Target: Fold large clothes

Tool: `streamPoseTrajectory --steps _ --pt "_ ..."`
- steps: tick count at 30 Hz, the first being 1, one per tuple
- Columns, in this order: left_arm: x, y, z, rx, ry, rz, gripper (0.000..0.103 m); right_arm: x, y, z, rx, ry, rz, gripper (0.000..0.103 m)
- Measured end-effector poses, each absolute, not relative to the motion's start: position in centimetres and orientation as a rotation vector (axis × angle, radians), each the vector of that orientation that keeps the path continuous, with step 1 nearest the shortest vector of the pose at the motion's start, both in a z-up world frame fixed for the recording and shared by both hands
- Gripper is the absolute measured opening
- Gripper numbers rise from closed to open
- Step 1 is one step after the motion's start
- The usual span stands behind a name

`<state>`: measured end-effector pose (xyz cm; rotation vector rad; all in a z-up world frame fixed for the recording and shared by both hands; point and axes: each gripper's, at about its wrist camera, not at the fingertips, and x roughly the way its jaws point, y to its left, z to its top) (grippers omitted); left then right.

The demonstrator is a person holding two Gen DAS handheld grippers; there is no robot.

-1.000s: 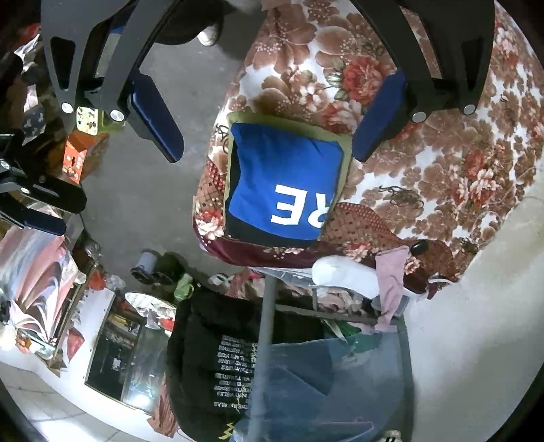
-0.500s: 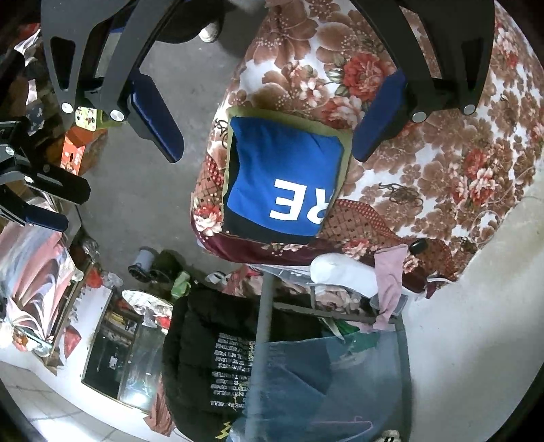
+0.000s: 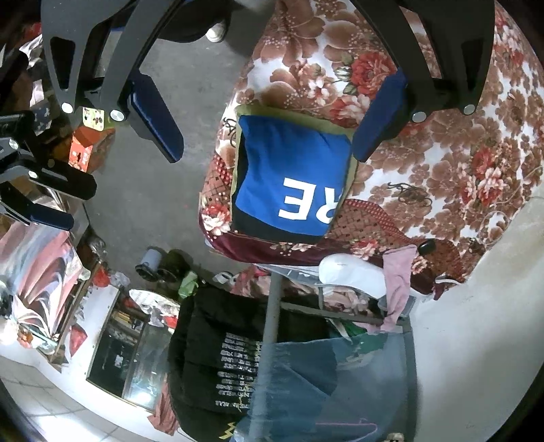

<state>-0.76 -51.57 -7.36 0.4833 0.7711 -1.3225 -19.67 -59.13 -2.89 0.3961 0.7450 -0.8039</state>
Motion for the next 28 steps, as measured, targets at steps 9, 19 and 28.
streamPoseTrajectory --steps 9,19,28 --pt "-0.7 -52.1 -7.1 0.484 0.779 -1.344 0.097 -19.6 -59.4 -3.0 0.395 0.752 -0.802 0.098" --pt "-1.3 -52.3 -6.9 0.515 0.764 -1.361 0.097 -20.3 -58.8 -2.9 0.407 0.726 -0.808 0.098" --pt "-1.2 -52.9 -6.9 0.523 0.789 -1.374 0.097 -20.3 -59.2 -2.7 0.41 0.725 -0.81 0.098"
